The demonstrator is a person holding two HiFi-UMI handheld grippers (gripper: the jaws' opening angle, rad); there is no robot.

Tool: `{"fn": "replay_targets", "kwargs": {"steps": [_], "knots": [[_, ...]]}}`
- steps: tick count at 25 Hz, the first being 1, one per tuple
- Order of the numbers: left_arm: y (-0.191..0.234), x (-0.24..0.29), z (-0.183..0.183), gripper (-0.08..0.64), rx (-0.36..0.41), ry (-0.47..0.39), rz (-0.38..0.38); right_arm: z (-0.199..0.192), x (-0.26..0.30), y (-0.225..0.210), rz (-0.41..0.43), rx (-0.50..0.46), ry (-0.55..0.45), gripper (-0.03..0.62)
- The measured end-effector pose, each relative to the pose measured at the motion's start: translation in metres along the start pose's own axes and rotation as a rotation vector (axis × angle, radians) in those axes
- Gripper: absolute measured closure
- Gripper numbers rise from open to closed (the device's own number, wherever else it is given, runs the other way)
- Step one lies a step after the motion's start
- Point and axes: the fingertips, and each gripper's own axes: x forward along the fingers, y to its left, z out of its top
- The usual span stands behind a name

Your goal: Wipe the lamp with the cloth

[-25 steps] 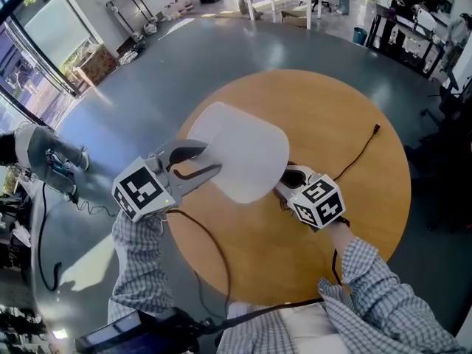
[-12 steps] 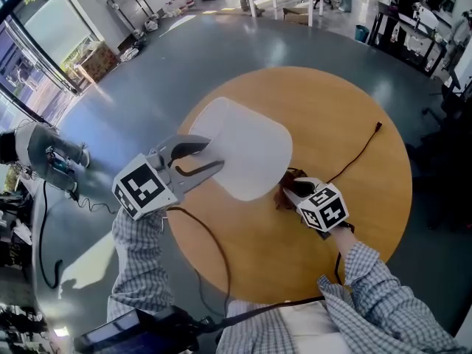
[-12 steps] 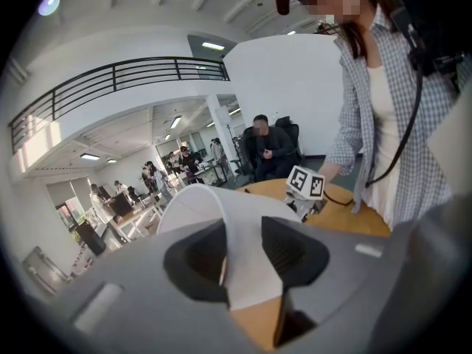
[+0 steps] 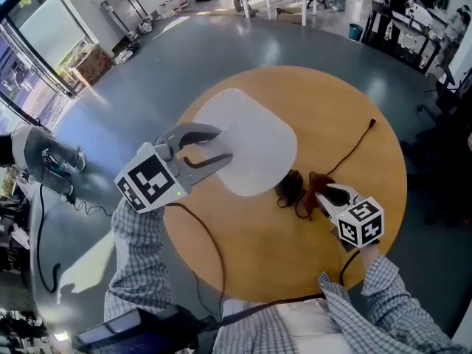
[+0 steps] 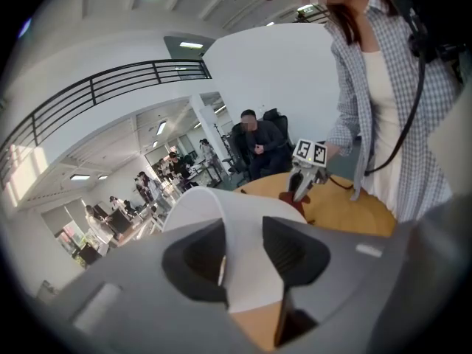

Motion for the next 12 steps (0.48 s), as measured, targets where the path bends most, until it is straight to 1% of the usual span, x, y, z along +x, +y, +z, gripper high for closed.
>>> {"fn": "replay_targets", "kwargs": {"steps": [4, 7, 12], "knots": [[-0.001, 0.012, 0.012, 0.405, 0.054, 0.016, -0.02, -0.001, -0.03, -0.011, -0.038, 0.01, -0.021, 0.525], [-0.003, 0.023, 0.025, 0.404, 0.102, 0.031, -0.042, -0.002, -0.046, -0.018, -0.051, 0.015, -0.022, 0.525], [-0.016, 0.029, 0.038, 0.403, 0.193, 0.068, -0.084, -0.011, -0.06, -0.004, -0.064, -0.022, 0.008, 0.525]]}}
